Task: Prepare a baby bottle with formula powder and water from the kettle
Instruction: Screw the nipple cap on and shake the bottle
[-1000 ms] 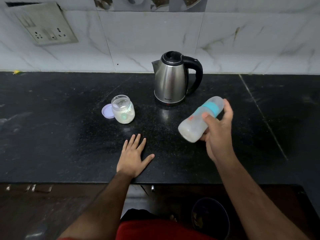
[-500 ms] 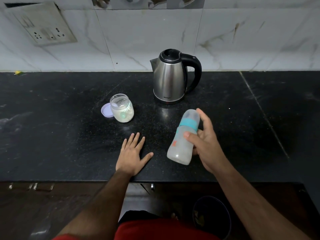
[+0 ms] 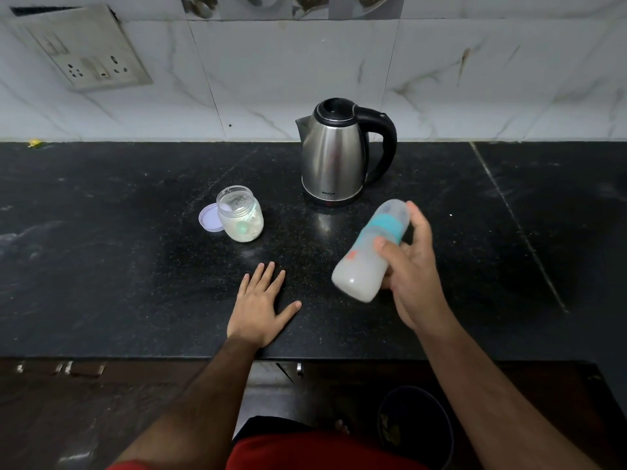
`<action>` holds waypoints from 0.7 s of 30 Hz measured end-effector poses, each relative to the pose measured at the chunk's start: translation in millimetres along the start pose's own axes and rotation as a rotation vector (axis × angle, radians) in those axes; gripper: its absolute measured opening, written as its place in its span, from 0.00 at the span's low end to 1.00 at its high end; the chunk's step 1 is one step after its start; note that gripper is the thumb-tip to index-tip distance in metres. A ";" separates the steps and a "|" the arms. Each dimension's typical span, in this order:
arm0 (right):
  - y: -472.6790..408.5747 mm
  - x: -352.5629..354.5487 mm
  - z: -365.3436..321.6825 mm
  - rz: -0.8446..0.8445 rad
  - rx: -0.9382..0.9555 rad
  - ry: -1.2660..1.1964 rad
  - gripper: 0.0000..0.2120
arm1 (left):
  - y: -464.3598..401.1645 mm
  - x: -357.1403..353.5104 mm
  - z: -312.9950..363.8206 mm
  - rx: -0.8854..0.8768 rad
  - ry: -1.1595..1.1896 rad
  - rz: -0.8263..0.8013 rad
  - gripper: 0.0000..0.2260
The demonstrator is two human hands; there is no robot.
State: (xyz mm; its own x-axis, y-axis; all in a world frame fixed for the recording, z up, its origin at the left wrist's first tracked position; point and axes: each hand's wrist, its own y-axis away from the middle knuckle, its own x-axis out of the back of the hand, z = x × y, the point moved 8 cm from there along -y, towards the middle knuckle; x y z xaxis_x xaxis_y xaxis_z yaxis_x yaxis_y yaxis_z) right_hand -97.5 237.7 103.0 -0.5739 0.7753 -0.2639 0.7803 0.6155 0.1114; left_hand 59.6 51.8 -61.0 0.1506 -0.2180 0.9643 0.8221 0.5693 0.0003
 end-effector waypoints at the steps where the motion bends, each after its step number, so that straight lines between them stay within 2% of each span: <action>1: -2.9 4.1 -2.6 0.058 0.007 -0.020 0.36 | -0.1 0.0 0.0 -0.001 0.003 0.003 0.36; 4: -2.2 2.0 1.7 0.081 -0.003 -0.039 0.35 | -0.2 0.7 0.1 -0.002 0.000 0.003 0.36; 9: 12.8 -22.0 19.3 -0.178 -0.101 0.056 0.36 | 0.5 1.4 0.8 0.001 -0.001 -0.001 0.37; 15: 0.3 -8.7 2.3 0.037 -0.001 -0.059 0.34 | 0.3 0.8 -0.5 0.000 0.006 0.005 0.35; 21: 11.1 -21.7 10.4 -0.174 -0.052 0.064 0.36 | -0.2 1.3 -0.1 -0.001 0.003 0.010 0.37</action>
State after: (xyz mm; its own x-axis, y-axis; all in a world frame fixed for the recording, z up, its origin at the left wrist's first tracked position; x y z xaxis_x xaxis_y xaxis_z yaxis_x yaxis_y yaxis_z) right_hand -73.8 226.2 100.0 -0.7149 0.6631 -0.2217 0.6551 0.7461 0.1193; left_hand 59.7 51.4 -59.7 0.1603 -0.2146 0.9635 0.8212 0.5706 -0.0096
